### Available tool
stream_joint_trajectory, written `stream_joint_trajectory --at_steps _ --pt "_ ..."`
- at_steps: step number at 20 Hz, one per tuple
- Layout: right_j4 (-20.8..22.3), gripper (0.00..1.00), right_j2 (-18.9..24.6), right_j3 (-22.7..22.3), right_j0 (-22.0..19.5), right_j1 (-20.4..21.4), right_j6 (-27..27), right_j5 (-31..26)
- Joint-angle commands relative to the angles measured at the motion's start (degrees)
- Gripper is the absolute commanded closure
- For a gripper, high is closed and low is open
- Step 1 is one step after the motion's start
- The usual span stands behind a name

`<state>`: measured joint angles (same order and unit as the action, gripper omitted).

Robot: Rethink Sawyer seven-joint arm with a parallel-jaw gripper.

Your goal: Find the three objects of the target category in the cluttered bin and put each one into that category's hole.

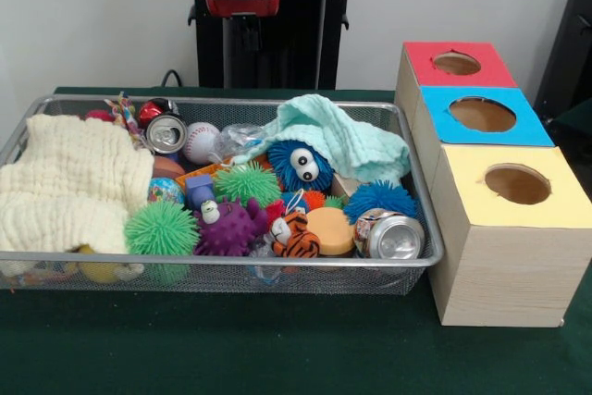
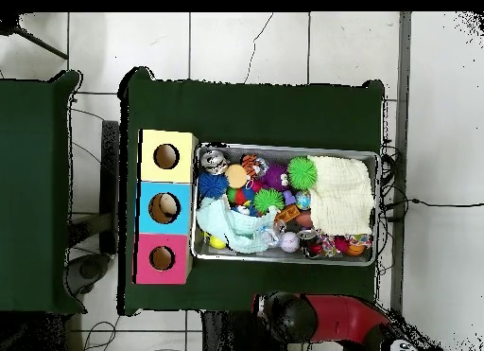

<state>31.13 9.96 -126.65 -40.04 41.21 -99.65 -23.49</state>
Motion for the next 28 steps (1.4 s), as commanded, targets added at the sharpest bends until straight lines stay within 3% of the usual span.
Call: stream_joint_trajectory --at_steps 1,8,17,28 --pt "0.32 1.00 2.73 3.36 -1.73 -0.30 -1.48 0.53" --pt "-2.26 1.00 4.90 7.98 -1.68 2.11 0.81 -4.76" --pt "-5.19 1.00 7.03 9.26 -2.39 4.80 3.22 -11.04" --pt "-4.91 1.00 7.45 14.77 -1.61 0.88 2.22 -12.73"
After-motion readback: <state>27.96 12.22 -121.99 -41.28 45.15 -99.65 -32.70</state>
